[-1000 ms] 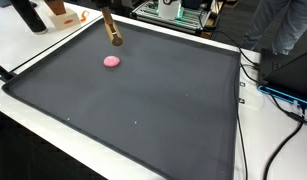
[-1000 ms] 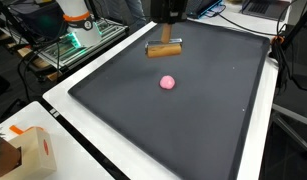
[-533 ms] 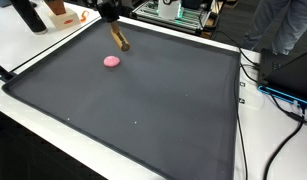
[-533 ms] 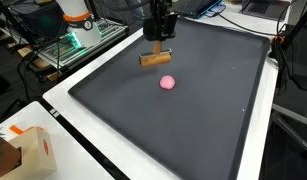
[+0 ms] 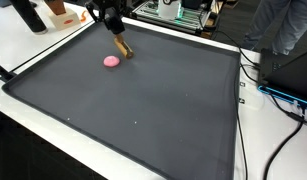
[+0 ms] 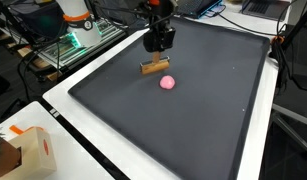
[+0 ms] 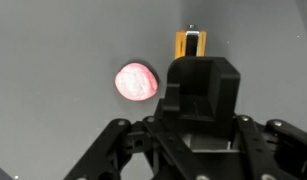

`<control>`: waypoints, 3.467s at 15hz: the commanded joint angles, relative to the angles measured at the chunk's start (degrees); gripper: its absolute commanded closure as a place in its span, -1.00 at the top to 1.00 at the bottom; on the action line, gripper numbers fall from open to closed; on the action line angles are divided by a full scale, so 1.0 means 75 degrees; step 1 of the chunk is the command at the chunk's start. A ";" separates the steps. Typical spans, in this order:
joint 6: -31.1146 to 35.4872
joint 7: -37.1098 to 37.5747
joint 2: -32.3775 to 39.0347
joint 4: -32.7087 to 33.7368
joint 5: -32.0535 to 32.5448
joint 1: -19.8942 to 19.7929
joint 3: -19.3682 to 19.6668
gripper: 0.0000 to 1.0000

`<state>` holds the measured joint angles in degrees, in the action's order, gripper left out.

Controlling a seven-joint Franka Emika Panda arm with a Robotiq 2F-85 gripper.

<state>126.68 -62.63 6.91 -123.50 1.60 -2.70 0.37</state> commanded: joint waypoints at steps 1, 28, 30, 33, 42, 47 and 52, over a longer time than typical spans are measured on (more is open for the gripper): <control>0.0480 -0.0303 0.0124 -0.0125 -0.0214 -0.0057 -0.0071 -0.51; 0.1766 -0.0139 0.0714 0.0256 0.0095 -0.0132 -0.0064 -0.51; 0.1814 -0.0104 0.0774 0.0277 0.0134 -0.0133 -0.0048 -0.51; 0.1918 -0.0014 0.0859 0.0344 0.0148 -0.0146 -0.0021 -0.51; 0.2030 0.0294 0.1107 0.0578 0.0301 -0.0194 0.0052 -0.51; 0.2078 0.0511 0.1253 0.0661 0.0427 -0.0228 0.0090 -0.51; 0.2100 0.0670 0.1312 0.0691 0.0530 -0.0232 0.0115 -0.51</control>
<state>138.03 -59.12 12.68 -119.60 2.33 -3.73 0.32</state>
